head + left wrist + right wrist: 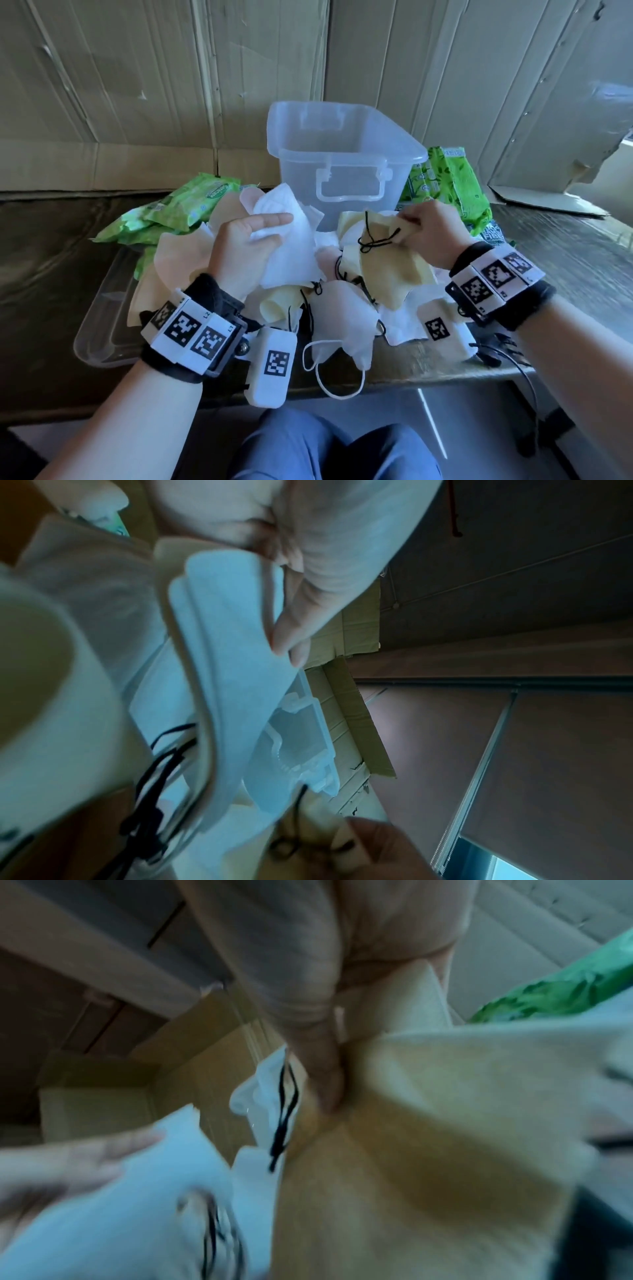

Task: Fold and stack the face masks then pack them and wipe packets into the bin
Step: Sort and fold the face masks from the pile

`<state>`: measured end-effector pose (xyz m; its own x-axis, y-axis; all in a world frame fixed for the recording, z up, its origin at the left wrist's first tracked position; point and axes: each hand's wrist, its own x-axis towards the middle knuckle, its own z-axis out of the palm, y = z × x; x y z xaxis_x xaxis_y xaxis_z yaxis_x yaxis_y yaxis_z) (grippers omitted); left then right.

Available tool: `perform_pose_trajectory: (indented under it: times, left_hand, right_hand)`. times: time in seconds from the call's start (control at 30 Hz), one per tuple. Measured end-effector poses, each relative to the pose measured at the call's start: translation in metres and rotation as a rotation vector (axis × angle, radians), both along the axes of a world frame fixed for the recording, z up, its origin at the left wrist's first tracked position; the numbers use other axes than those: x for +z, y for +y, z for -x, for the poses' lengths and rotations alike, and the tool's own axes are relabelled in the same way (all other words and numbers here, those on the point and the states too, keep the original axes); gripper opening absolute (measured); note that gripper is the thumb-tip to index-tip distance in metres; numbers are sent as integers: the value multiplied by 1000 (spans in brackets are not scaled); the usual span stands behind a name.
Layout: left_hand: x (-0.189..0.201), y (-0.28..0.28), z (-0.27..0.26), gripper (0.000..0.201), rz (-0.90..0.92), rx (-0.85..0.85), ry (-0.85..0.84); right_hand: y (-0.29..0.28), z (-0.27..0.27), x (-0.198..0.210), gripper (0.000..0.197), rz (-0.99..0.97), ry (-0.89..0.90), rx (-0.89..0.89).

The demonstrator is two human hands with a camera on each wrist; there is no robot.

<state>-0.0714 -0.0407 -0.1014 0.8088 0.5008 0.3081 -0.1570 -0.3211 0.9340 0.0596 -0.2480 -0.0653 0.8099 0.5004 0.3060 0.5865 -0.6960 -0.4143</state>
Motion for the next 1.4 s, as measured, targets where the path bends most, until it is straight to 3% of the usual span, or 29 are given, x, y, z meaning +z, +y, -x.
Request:
perform_pose_trajectory:
  times: [0.17,0.33,0.47,0.53,0.57,0.63,0.67,0.83,0.9,1.0,1.07,1.13,1.2,1.33,1.4]
  left_hand:
    - [2,-17,-4,19,39,-114,30]
    - [13,-45,-8,8,91,-295,31]
    - [8,-40,-15,79,164,-210,10]
    - [7,-36,-16,85,238,-217,28]
    - [7,-35,-16,74,273,-231,27]
    - [9,-36,-15,23,313,-265,-17]
    - [9,-37,-16,8,311,-264,-42]
    - [7,-38,-19,35,164,-203,-115]
    - [7,-34,-18,44,118,-177,-141]
    - [9,-31,-15,45,87,-151,-195]
    - [8,-29,-15,41,62,-139,-189]
    - [5,-27,-18,38,67,-130,-151]
    - [6,-30,-18,35,54,-131,-130]
    - [6,-32,-19,35,39,-161,-127]
    - [8,-33,-18,32,21,-189,-132]
  right_hand:
    - [-2,3,30,12,-494,-71,-148]
    - [23,24,19,19,-606,67,60]
    - [27,36,13,21,-748,252,285]
    - [23,36,13,19,-817,345,346]
    - [22,35,12,20,-827,392,366]
    - [21,34,8,28,-775,453,384]
    - [21,34,6,29,-733,460,376]
    - [22,30,-1,25,-749,336,205]
    - [18,22,-1,22,-837,376,118]
    - [10,13,1,20,-905,484,7]
    - [6,9,2,24,-870,375,-53]
    - [7,11,5,26,-838,180,-23]
    - [10,18,9,19,-752,94,126]
    - [21,33,6,50,-333,131,256]
    - [25,36,2,60,-295,155,257]
